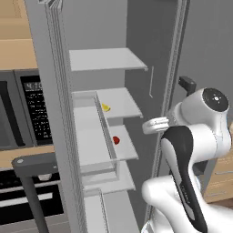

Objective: Take the lemon wedge from the fridge and place it on the plate with fish on the dining counter.

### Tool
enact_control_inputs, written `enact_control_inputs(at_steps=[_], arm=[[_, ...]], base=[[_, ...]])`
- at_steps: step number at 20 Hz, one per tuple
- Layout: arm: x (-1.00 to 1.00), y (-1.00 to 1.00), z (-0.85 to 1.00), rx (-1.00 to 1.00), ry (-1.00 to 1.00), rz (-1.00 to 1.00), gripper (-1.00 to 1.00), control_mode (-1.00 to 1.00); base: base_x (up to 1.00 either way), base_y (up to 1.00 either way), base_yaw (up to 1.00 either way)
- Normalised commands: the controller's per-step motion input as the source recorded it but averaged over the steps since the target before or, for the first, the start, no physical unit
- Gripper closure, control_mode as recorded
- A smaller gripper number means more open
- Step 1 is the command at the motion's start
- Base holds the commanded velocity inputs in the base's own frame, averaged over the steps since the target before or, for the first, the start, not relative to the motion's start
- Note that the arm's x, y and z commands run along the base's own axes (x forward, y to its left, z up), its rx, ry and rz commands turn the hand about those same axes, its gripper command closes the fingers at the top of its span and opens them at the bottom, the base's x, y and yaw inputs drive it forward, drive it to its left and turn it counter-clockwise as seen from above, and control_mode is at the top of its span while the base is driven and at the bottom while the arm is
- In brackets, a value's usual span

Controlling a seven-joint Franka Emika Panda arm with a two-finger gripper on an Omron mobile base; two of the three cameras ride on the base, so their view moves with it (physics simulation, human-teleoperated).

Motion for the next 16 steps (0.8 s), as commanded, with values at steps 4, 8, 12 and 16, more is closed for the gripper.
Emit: enact_control_inputs(at_steps=[4, 8, 12, 16], arm=[[0.0, 0.0, 0.0, 0.0, 0.0, 0.0, -1.0, 1.0], [0.56, 0.07, 0.28, 0.0, 0.0, 0.0, -1.0, -1.0], [1.0, 0.37, 0.33, 0.0, 0.1, 0.0, -1.0, -1.0], [0.25, 0.21, -0.04, 0.0, 0.03, 0.04, -1.0, -1.0]], base=[[0.49, 0.13, -0.03], [0.08, 0.0, 0.0], [0.0, 0.0, 0.0], [0.0, 0.0, 0.0]])
